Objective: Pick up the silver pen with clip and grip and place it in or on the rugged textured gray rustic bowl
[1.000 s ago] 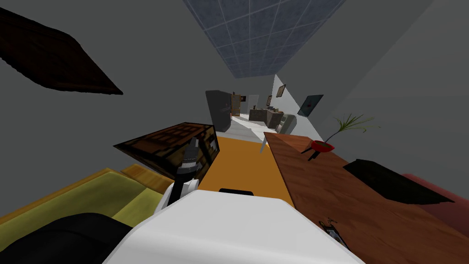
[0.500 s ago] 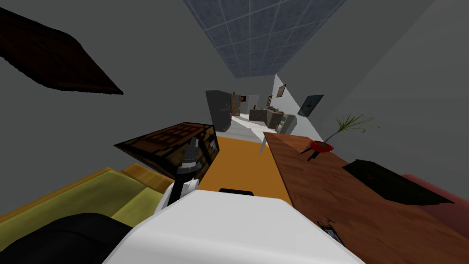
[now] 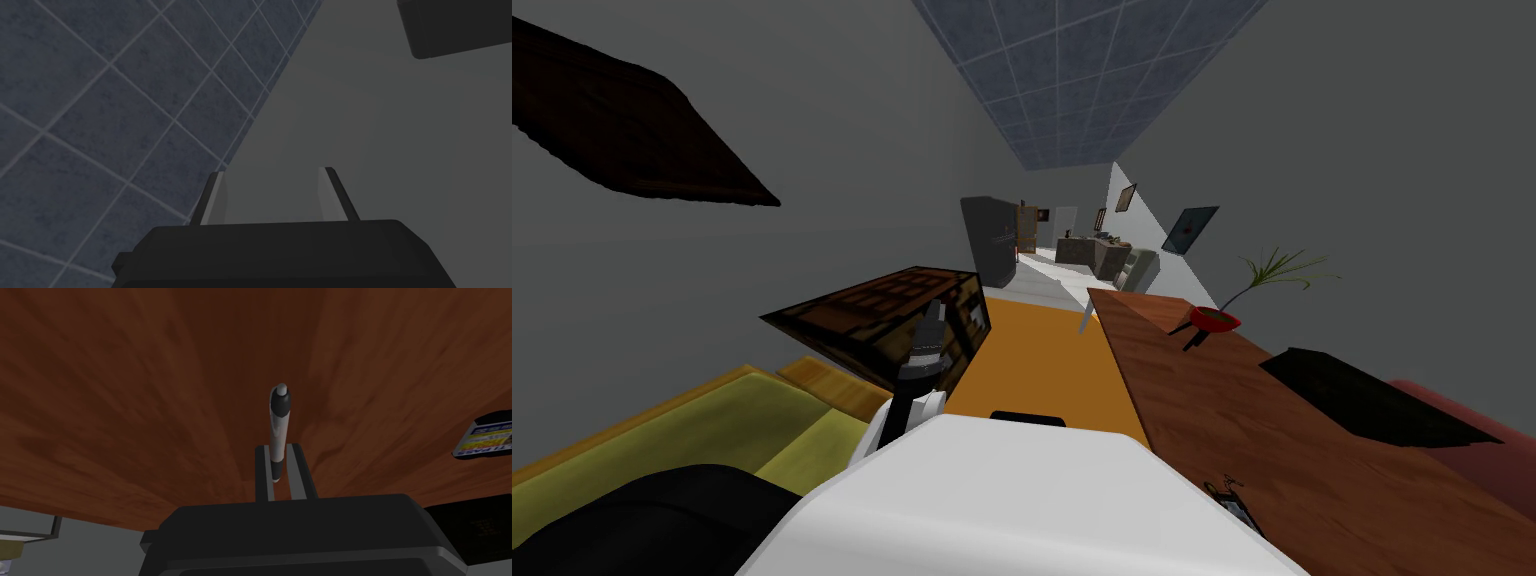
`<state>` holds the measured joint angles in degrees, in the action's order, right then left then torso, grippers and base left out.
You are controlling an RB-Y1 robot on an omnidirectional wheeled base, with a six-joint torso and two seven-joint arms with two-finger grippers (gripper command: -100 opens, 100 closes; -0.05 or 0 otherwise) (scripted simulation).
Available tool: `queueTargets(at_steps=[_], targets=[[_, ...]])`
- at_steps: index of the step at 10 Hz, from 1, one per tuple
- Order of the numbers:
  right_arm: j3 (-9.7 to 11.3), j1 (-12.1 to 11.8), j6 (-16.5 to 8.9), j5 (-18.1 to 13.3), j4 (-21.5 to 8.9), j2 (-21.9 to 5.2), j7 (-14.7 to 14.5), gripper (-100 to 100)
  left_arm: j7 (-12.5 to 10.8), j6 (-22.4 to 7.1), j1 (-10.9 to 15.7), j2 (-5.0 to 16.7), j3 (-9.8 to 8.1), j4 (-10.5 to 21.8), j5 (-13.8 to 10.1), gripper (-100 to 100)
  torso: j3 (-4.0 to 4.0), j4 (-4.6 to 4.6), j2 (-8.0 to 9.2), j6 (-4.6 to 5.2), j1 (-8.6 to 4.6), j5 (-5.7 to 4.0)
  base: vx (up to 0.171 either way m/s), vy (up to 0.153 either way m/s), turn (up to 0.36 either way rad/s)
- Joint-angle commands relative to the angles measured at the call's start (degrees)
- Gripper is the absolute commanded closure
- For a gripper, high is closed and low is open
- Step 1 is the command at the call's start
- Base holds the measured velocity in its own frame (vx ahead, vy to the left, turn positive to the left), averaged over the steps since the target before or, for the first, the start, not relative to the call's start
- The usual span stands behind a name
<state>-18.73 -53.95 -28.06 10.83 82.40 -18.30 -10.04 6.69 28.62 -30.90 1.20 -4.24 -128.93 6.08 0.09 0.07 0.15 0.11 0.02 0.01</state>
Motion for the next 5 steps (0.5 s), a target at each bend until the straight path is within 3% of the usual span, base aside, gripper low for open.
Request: queueTargets(at_steps=[1, 2, 3, 5], targets=[[0.0, 0.0, 0.0, 0.0, 0.0, 0.0, 0.0, 100, 0.0, 0.0, 0.0, 0.0, 0.00, 0.0, 0.0, 0, 0.00, 0.00, 0.00, 0.00, 0.00, 0.00, 0.000, 0.000, 0.000], [0.0, 0.0, 0.0, 0.0, 0.0, 0.0, 0.0, 0, 0.0, 0.0, 0.0, 0.0, 0.00, 0.0, 0.0, 0, 0.00, 0.00, 0.01, 0.00, 0.00, 0.00, 0.000, 0.000, 0.000], [-0.1, -1.2, -0.7, 0.8, 1.8, -0.3, -0.1, 100, 0.0, 0.0, 0.0, 0.0, 0.00, 0.0, 0.0, 0, 0.01, 0.00, 0.01, 0.00, 0.00, 0.00, 0.002, 0.021, -0.007], [-0.3, -2.7, -1.6, 1.5, 4.3, -0.4, -0.3, 100, 0.0, 0.0, 0.0, 0.0, 0.00, 0.0, 0.0, 0, 0.01, 0.00, 0.01, 0.01, 0.15, 0.04, 0.003, 0.033, -0.010]])
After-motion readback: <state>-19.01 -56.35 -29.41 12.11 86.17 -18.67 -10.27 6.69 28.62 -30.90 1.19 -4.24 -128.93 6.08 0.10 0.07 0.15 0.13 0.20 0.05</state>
